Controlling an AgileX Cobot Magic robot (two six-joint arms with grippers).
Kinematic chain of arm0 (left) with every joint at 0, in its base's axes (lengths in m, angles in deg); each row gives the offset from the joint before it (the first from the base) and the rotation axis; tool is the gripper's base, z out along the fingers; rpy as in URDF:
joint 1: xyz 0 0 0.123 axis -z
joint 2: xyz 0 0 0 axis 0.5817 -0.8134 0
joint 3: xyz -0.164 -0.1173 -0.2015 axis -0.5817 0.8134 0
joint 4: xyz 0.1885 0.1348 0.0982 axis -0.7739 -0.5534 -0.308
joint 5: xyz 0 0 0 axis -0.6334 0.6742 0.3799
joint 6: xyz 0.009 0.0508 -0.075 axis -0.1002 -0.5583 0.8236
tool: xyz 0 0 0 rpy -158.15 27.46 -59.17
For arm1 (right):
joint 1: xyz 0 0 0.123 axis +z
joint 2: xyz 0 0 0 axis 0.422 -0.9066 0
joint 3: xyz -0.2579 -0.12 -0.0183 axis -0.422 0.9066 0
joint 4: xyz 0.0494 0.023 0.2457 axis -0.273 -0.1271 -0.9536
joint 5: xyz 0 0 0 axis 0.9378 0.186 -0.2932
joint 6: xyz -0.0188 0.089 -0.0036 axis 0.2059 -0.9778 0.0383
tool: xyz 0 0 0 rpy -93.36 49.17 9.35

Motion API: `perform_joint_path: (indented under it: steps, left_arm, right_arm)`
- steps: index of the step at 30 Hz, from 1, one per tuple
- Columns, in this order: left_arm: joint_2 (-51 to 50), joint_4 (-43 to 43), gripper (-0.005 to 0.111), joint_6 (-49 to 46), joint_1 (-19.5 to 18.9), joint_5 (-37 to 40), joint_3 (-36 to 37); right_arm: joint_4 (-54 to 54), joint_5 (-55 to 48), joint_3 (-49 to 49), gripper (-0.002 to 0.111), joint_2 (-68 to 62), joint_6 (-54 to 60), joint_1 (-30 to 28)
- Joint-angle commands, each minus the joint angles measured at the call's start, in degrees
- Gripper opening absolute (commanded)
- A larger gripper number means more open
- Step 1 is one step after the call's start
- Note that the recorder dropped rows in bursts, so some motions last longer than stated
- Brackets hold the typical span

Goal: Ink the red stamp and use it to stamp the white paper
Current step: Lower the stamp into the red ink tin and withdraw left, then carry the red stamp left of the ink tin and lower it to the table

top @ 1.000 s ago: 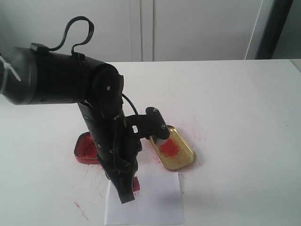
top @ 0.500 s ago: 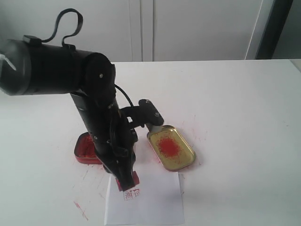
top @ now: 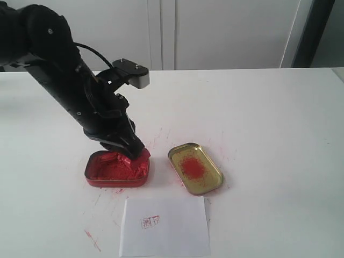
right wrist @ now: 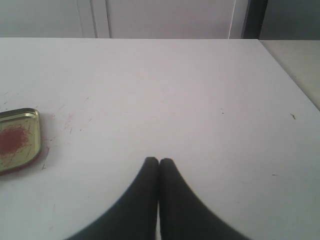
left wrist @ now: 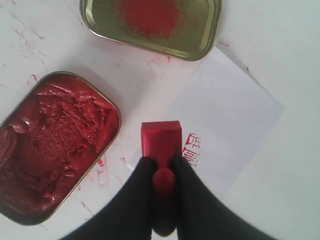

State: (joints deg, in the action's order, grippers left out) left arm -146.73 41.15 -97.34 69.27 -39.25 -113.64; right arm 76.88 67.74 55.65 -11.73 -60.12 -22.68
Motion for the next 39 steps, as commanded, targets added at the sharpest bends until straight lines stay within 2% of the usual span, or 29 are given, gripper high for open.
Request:
perform_joint_path:
  steps: [1,10,12,17,24,30,33,39]
  left_arm:
    - [2.7,2.0,0.000,1.8,-0.4,-0.7,0.9]
    - [7.2,3.8,0.000,1.9,-0.4,-6.2,10.1]
    - [7.6,6.2,0.000,1.9,-1.7,-7.3,11.7]
    - [7.9,14.1,0.000,-2.9,-7.7,-5.4,13.3]
    - [7.9,19.3,0.000,-7.1,-14.7,-1.0,13.7]
    - [8.0,32.5,0.000,-18.5,-21.4,-0.6,22.1]
    - [8.0,39.4,0.000,-26.1,-26.3,0.8,26.6]
    - [8.0,46.0,0.000,-34.4,-32.1,4.4,30.4]
  right_arm:
    - [0.0,0.8,0.4,0.000,0.3,-0.1,0.0]
    - [0.0,0.8,0.4,0.000,0.3,-0.1,0.0]
    - [0.0,0.8,0.4,0.000,0.3,-0.1,0.0]
    - [0.0,0.8,0.4,0.000,0.3,-0.1,0.0]
    - [0.0,0.8,0.4,0.000,0.3,-0.1,0.0]
    - [0.0,0.8,0.4,0.000,0.3,-0.1,0.0]
    - [0.0,0.8,0.4,0.000,0.3,-0.1,0.0]
    - [0.0,0.8,0.4,0.000,0.3,-0.1,0.0]
